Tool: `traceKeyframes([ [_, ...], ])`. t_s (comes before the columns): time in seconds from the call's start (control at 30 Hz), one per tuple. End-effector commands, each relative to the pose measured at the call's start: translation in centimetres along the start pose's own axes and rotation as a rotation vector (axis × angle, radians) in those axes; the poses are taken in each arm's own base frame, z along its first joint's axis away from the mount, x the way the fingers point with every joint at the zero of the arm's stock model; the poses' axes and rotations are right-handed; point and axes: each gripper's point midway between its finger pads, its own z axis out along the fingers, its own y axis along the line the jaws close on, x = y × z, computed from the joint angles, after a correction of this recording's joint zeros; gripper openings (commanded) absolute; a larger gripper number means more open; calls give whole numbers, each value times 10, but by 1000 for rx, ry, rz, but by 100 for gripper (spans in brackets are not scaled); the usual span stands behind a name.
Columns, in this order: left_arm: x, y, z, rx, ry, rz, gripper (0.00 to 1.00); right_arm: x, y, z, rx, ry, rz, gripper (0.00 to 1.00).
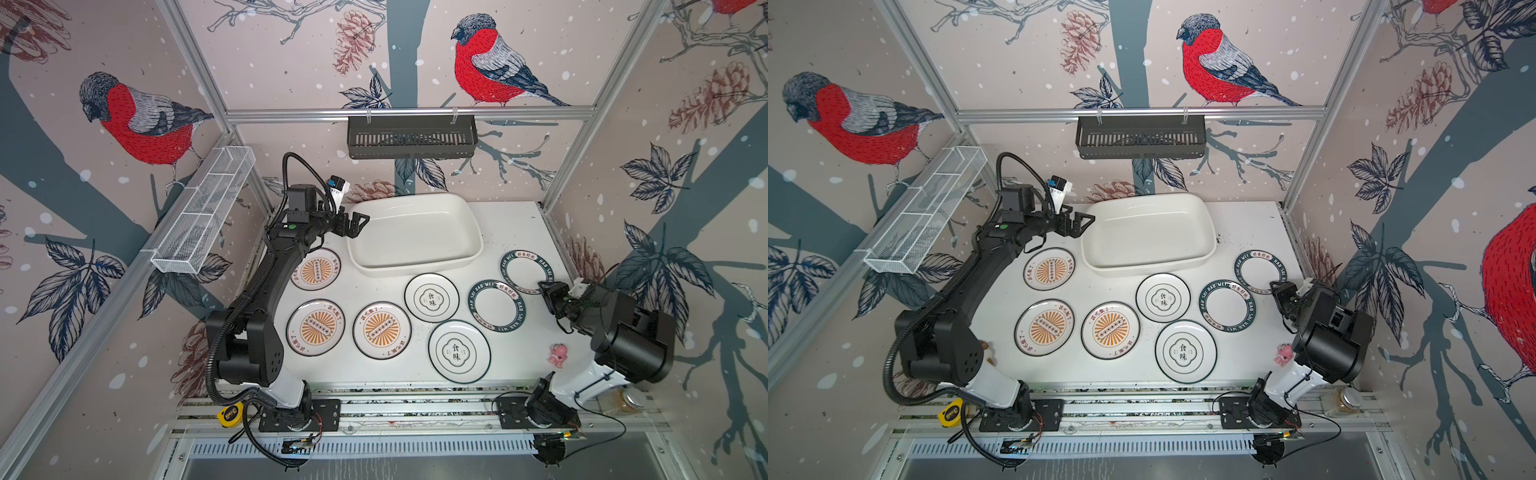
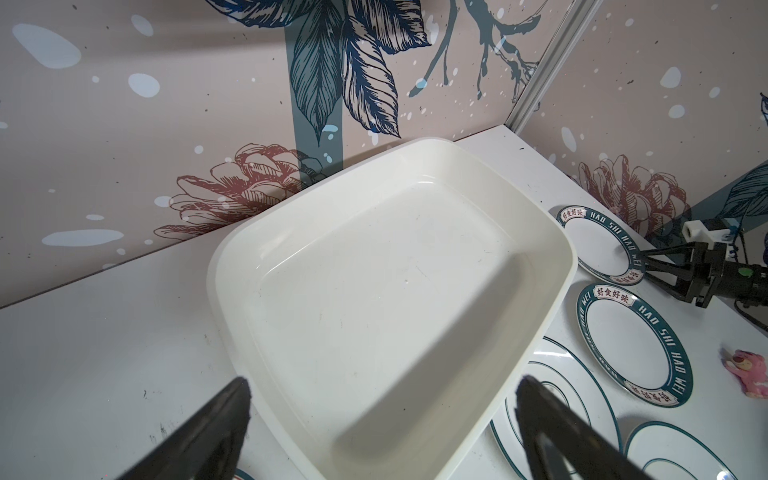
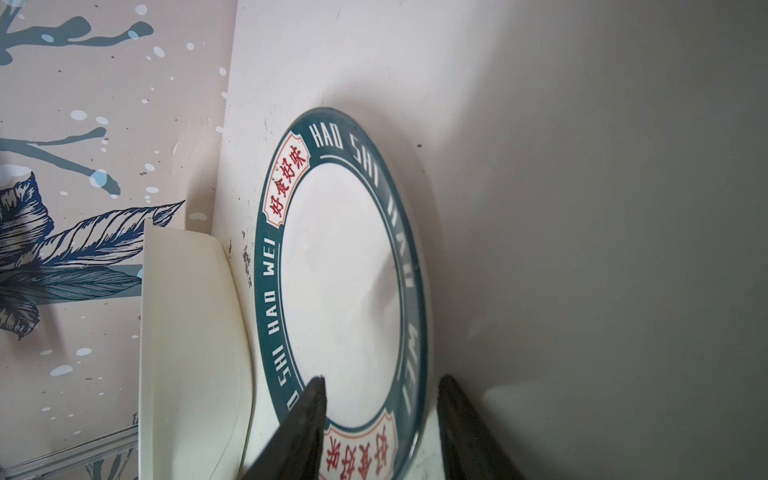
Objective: Place the plates into the plastic bin on the countertop
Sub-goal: 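Move the right gripper to the green-rimmed plate while the left arm rises, then close the right gripper on the green-rimmed plate's rim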
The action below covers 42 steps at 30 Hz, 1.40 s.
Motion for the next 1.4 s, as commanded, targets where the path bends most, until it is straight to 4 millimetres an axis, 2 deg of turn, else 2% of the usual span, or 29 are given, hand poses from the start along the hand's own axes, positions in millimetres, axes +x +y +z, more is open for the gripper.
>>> traceKeyframes([
  [0.0,0,-3,1,19,-4,10,98,12,-21,2,81,35,68,45],
  [0.17,0,-4,2,24,-4,8,98,14,-25,5,80,44,79,39],
  [0.5,0,-7,2,40,-3,1,98,14,-30,6,68,41,96,35],
  [0.63,-2,-8,1,43,-7,3,98,13,-30,6,57,39,104,29],
  [0.87,-1,-9,1,47,-5,0,98,14,-29,8,40,46,108,9],
  [1.13,-5,-11,-1,49,-11,3,98,9,-26,5,19,24,117,4],
  [1.37,-12,-10,-3,39,-19,1,98,-8,-14,-3,-47,-44,151,2],
])
